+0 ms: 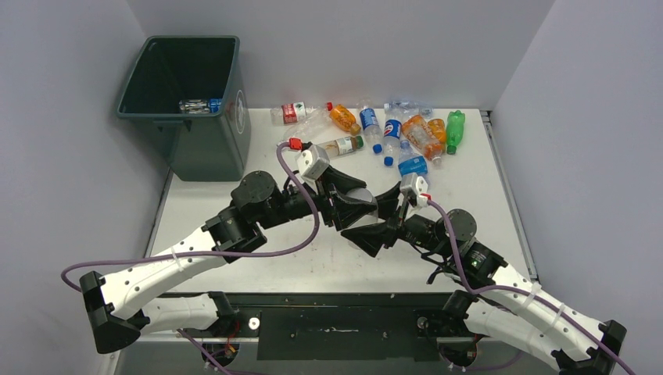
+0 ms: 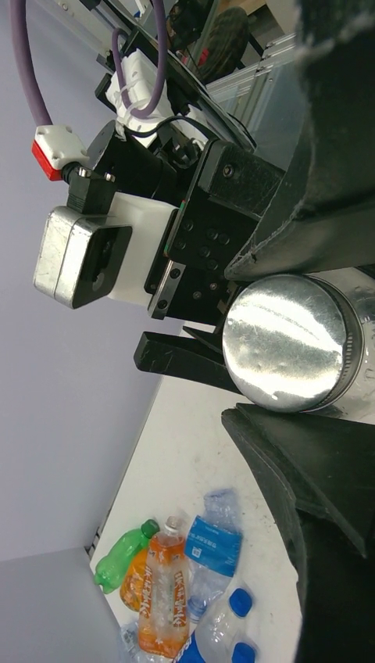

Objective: Put the plastic bottles in the bin
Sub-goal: Pick up the plastic bottle at the center of the board, then place the plastic bottle in the trash bin.

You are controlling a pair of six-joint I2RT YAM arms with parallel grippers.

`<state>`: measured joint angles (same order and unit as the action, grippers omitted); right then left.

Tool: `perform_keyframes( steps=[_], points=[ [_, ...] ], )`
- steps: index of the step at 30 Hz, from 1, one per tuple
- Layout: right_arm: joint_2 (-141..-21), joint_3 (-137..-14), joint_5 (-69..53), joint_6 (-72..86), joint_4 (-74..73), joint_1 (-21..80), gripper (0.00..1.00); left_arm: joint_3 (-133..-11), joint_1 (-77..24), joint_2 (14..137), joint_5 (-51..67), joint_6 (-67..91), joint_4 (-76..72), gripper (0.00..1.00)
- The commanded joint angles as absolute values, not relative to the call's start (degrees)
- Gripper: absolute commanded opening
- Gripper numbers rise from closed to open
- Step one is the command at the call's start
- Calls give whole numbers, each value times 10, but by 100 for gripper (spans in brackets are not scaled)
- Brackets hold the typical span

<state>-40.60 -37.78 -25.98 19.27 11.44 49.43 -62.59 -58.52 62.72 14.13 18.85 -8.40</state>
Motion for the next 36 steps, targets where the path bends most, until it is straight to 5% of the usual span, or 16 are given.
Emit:
perform_keyframes(
  steps=[1, 4, 6, 10, 11, 13, 22, 29, 36],
  points=[
    [-399, -396, -270, 183, 138, 496, 32, -648, -603, 640, 150, 159, -45, 35],
    [-399, -395, -270, 185, 138, 496, 32, -648, -606, 642, 150, 147, -43, 3],
    [-399, -396, -269, 189, 136, 495, 38, -649, -607, 642, 150, 143, -39, 0],
    [-401, -407, -267, 200, 121, 495, 91, -648, -608, 632, 123, 137, -41, 0],
    [-400, -411, -267, 204, 117, 496, 96, -647, -608, 628, 114, 137, -41, 0],
    [-395, -420, -266, 206, 106, 495, 90, -643, -607, 620, 97, 136, -48, 0],
    [-375, -479, -308, 197, 20, 496, 90, -655, -564, 581, 16, 137, -61, 0],
    [-338, -491, -309, 168, -60, 496, 90, -816, -384, 600, -26, 67, 35, 0],
    [-303, -427, -174, 182, -25, 495, 90, -947, -244, 687, -232, -8, 22, 0]
  ],
)
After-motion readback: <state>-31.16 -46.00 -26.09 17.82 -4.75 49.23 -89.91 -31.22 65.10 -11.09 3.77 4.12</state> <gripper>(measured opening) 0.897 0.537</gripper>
